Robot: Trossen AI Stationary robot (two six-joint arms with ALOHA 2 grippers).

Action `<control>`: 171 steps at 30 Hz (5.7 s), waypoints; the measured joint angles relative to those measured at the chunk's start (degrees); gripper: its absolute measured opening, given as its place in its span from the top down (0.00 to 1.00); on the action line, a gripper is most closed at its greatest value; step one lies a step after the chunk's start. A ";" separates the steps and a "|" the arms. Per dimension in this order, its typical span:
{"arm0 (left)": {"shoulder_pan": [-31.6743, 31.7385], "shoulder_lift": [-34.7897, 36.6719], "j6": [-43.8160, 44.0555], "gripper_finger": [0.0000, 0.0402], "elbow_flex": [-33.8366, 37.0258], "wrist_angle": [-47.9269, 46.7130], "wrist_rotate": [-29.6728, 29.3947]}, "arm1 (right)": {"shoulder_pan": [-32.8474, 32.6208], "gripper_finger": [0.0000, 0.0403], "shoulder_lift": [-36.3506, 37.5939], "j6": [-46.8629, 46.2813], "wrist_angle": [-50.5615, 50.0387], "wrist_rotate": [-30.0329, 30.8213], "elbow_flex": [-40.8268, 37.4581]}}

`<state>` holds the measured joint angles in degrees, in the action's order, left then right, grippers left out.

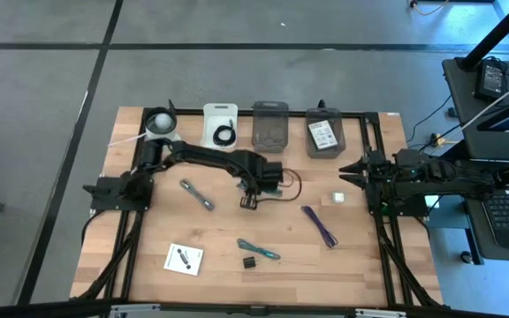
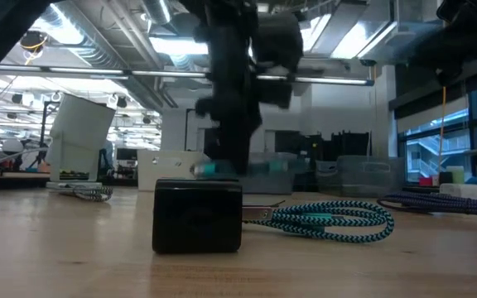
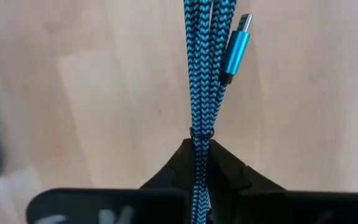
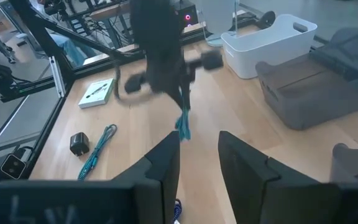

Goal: Pick and place items into bin
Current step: Put the blue patterned charger cable into the white bin, then put the white charger adapter into the left black bin

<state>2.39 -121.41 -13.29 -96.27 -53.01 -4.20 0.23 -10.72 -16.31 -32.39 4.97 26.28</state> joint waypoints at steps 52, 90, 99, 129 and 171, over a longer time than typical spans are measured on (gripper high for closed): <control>47.10 28.62 17.00 0.80 33.51 23.24 12.09 | 0.02 0.72 -0.04 -19.68 -0.08 33.14 0.02; 5.41 24.51 25.12 0.98 12.68 24.43 -22.08 | 0.00 0.91 -12.34 -10.16 -20.66 17.69 18.42; 0.65 17.03 28.18 0.99 6.27 23.11 -23.17 | 0.02 0.98 -35.01 0.57 -41.87 12.73 34.16; -2.40 22.27 24.03 1.00 22.01 14.46 -13.53 | 0.04 0.18 -61.68 12.59 -30.81 -4.03 20.23; 7.36 57.99 13.98 1.00 53.70 42.05 -4.67 | 3.31 0.65 -78.88 6.13 -23.93 -6.71 25.04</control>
<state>9.75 -63.42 0.69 -42.57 -10.96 -8.86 3.54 -89.60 -10.18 -56.32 -1.74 51.33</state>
